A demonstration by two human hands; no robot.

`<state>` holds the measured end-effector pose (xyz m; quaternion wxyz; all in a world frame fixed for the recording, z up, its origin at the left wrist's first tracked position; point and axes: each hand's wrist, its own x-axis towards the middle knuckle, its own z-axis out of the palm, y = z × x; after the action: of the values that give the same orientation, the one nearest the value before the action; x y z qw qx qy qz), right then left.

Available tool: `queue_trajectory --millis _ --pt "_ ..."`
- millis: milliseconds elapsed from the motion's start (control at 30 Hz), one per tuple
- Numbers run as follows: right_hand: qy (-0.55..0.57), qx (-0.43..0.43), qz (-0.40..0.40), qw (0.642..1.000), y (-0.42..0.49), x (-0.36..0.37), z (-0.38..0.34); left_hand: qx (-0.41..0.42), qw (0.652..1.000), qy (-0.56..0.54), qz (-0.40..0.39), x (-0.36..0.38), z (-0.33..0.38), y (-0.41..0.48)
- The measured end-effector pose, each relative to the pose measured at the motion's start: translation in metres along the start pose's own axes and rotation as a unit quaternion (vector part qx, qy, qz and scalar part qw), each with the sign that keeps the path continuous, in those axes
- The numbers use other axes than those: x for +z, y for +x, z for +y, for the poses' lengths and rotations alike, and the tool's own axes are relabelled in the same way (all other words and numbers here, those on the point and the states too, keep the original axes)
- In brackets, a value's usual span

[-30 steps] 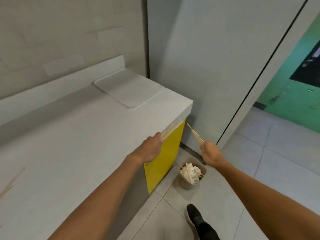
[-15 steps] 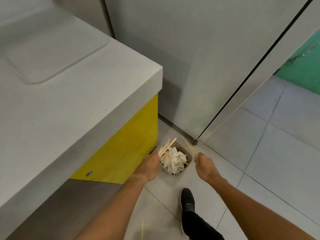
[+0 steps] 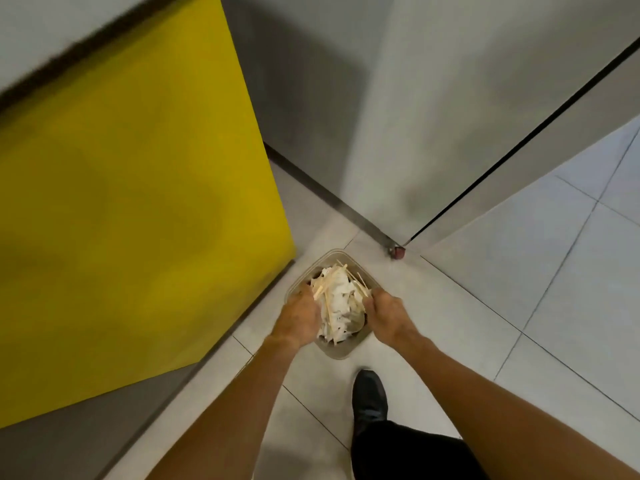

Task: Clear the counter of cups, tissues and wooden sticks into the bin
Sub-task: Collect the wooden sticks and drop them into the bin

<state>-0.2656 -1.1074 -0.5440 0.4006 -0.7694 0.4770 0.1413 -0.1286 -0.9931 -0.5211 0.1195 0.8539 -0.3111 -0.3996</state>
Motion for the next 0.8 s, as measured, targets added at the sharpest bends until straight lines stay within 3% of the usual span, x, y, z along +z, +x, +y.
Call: queue_trajectory --millis 200,500,667,800 --pt "0.016 -0.023 -0.015 0.999 -0.004 -0.003 0.001 -0.003 1.0 0.0 -0.021 0.001 -0.01 0.003" --pt "-0.044 -0.036 0.0 0.998 -0.068 -0.046 -0.035 0.034 0.999 0.013 0.005 -0.061 0.005 -0.071" --pt "-0.027 -0.051 0.077 0.995 -0.143 -0.081 -0.097 0.117 0.992 0.013 0.045 -0.123 0.022 -0.141" --pt "-0.008 -0.126 0.155 0.98 -0.213 -0.11 -0.161 0.191 0.978 0.0 0.09 -0.186 0.033 -0.208"
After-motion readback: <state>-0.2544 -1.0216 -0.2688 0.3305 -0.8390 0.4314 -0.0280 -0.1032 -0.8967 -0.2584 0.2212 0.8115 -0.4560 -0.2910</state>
